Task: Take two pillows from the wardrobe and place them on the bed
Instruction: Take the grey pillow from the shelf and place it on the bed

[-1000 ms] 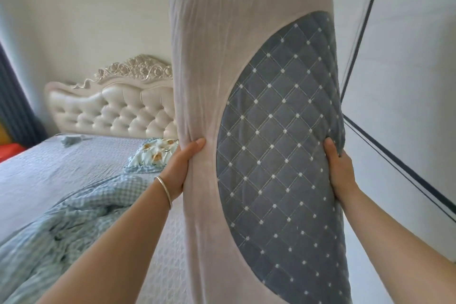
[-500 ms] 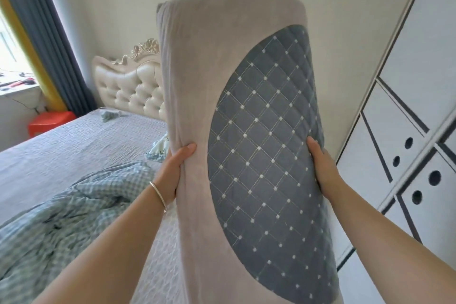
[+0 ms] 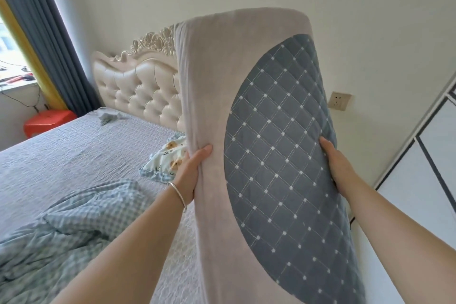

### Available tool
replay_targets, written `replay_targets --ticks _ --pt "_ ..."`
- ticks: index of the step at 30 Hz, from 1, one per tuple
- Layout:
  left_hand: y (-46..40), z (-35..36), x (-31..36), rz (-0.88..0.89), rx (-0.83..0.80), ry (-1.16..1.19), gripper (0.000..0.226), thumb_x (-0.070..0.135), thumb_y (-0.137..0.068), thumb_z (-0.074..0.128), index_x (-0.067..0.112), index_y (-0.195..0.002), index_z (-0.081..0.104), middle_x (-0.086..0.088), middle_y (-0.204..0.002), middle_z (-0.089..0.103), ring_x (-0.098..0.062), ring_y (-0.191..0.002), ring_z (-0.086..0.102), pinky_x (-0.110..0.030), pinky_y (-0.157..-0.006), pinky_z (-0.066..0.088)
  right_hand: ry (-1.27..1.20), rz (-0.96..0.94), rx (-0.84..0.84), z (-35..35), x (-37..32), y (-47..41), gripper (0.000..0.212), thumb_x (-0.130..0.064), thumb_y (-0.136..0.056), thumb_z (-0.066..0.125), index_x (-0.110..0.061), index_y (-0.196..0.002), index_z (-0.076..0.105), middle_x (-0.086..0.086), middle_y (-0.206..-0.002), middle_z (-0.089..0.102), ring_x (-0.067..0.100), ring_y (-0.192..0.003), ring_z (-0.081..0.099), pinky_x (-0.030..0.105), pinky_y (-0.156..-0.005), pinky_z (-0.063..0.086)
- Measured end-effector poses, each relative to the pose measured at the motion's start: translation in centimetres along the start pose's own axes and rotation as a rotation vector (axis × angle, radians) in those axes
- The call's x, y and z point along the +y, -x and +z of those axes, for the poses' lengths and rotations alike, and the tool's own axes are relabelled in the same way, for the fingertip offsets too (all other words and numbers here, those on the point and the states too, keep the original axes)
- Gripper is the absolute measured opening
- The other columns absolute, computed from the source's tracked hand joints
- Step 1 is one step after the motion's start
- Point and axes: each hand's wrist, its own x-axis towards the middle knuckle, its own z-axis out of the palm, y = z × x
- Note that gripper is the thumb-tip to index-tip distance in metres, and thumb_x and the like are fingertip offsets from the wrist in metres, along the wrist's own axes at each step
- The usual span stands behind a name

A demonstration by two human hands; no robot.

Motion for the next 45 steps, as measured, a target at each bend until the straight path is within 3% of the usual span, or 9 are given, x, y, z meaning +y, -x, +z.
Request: replay_targets --ticks 4,9,13,17,24,28,35,40,45 --pt "-6.8 1.0 -1.2 0.001 0.077 0.027 0.091 0.046 -0.057 0.075 -0.001 -0.130 0.049 -0.009 -0.078 0.065 -0.020 -0.057 0.067 -0.030 -0.052 0.054 0.018 -0.039 -0.078 1.6 -1.4 -8.3 0.070 -0.067 -0.075 0.051 -0.013 -0.117 0.063 0.012 -0.107 0.069 0.028 -0.095 0.065 0.035 -0.082 0.046" --pt "-14.8 2.9 -2.5 0.022 0.218 0.094 0.065 0.040 -0.068 0.069 0.001 -0.117 0.056 -0.007 -0.068 0.066 -0.019 -0.054 0.065 -0.030 -0.050 0.054 0.061 -0.055 -0.219 4.2 -2.7 -20.0 0.064 -0.065 -0.078 0.051 -0.014 -0.115 0.063 0.009 -0.104 0.069 0.023 -0.089 0.066 0.027 -0.068 0.047" --pt "-20.1 4.3 -2.1 0.034 0.308 0.159 0.048 0.039 -0.070 0.065 0.003 -0.101 0.058 -0.004 -0.060 0.066 -0.017 -0.050 0.063 -0.028 -0.048 0.053 0.119 0.004 -0.349 7.4 -5.1 -28.2 0.094 -0.079 -0.053 0.054 -0.016 -0.122 0.059 0.008 -0.110 0.069 0.026 -0.096 0.066 0.037 -0.089 0.050" --pt "-24.0 4.1 -2.1 0.053 0.385 0.213 0.042 0.041 -0.071 0.063 0.005 -0.093 0.060 -0.005 -0.058 0.065 -0.019 -0.049 0.063 -0.029 -0.049 0.055 0.168 0.011 -0.450 11.2 -6.5 -34.7 0.097 -0.080 -0.051 0.056 -0.019 -0.125 0.056 0.005 -0.112 0.068 0.024 -0.097 0.065 0.039 -0.095 0.048" --pt "-28.1 1.0 -3.7 0.034 0.518 0.290 0.040 0.042 -0.076 0.060 0.004 -0.085 0.063 -0.008 -0.056 0.066 -0.020 -0.047 0.064 -0.027 -0.046 0.054 0.328 0.015 -0.565 19.3 -5.6 -41.2 0.106 -0.085 -0.049 0.051 -0.012 -0.125 0.056 0.007 -0.116 0.064 0.025 -0.098 0.062 0.034 -0.081 0.045" --pt "-29.9 -1.9 -5.6 -0.018 0.623 0.334 0.037 0.043 -0.081 0.061 0.007 -0.087 0.064 -0.007 -0.056 0.066 -0.019 -0.046 0.064 -0.027 -0.045 0.053 0.402 0.088 -0.644 23.8 -3.1 -43.7 0.103 -0.086 -0.048 0.052 -0.011 -0.118 0.062 0.008 -0.109 0.068 0.025 -0.093 0.065 0.036 -0.091 0.049" --pt "-35.5 -4.4 -5.8 -0.078 0.746 0.347 0.037 0.043 -0.085 0.058 0.007 -0.091 0.063 -0.006 -0.057 0.067 -0.018 -0.046 0.064 -0.026 -0.045 0.054 0.462 0.136 -0.730 31.3 -1.4 -49.9 0.082 -0.074 -0.070 0.053 -0.008 -0.120 0.060 0.009 -0.112 0.064 0.026 -0.093 0.059 0.031 -0.084 0.043" --pt "-40.2 -6.3 -7.7 -0.102 0.880 0.403 0.037 0.043 -0.086 0.057 0.007 -0.090 0.063 -0.006 -0.055 0.066 -0.019 -0.045 0.063 -0.027 -0.044 0.053 0.482 0.167 -0.806 36.3 0.7 -54.7 0.097 -0.077 -0.063 0.054 -0.010 -0.133 0.049 0.010 -0.128 0.058 0.028 -0.107 0.057 0.034 -0.094 0.042" --pt "-45.1 -7.6 -10.2 -0.133 0.986 0.435 0.032 0.038 -0.091 0.051 0.008 -0.088 0.062 -0.003 -0.050 0.063 -0.016 -0.040 0.061 -0.024 -0.040 0.052 0.543 0.211 -0.866 41.1 4.2 -59.6 0.086 -0.069 -0.074 0.056 -0.008 -0.135 0.049 0.012 -0.132 0.055 0.029 -0.117 0.054 0.033 -0.099 0.039"
